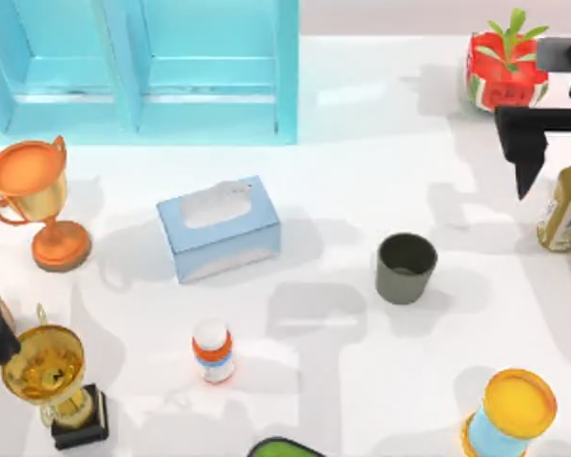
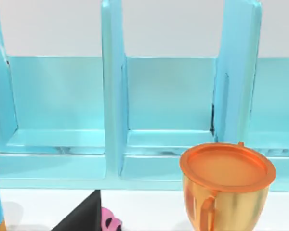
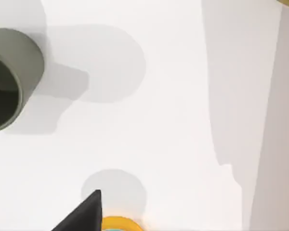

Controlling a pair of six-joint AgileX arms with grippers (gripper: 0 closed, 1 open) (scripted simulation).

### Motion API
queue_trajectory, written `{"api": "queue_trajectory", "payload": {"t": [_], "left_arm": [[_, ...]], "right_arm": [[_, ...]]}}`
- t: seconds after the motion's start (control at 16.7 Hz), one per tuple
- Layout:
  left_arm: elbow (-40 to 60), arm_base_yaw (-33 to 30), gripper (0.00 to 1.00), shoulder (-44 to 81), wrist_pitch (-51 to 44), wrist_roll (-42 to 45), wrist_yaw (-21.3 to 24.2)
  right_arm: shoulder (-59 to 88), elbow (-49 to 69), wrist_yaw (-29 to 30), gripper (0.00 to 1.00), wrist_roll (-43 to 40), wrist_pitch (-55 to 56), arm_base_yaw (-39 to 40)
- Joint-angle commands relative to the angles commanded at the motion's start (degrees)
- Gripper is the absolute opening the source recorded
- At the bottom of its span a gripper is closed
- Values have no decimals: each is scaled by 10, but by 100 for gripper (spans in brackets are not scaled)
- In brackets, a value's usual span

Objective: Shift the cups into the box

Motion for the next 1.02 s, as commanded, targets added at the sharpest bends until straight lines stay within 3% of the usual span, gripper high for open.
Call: {"api": "queue_trajectory", "payload": {"t": [0.18,0.36,0.78,1.02], "left_arm": [[0,0,100,0,0,0,0],[0,0,100,0,0,0,0],[0,0,100,0,0,0,0],[0,0,100,0,0,0,0]], "right_arm": [[51,32,8,100,99,24,100],[74,47,12,100,143,40,145],[74,37,12,100,144,50,146],[89,-29,12,100,145,132,147]]}}
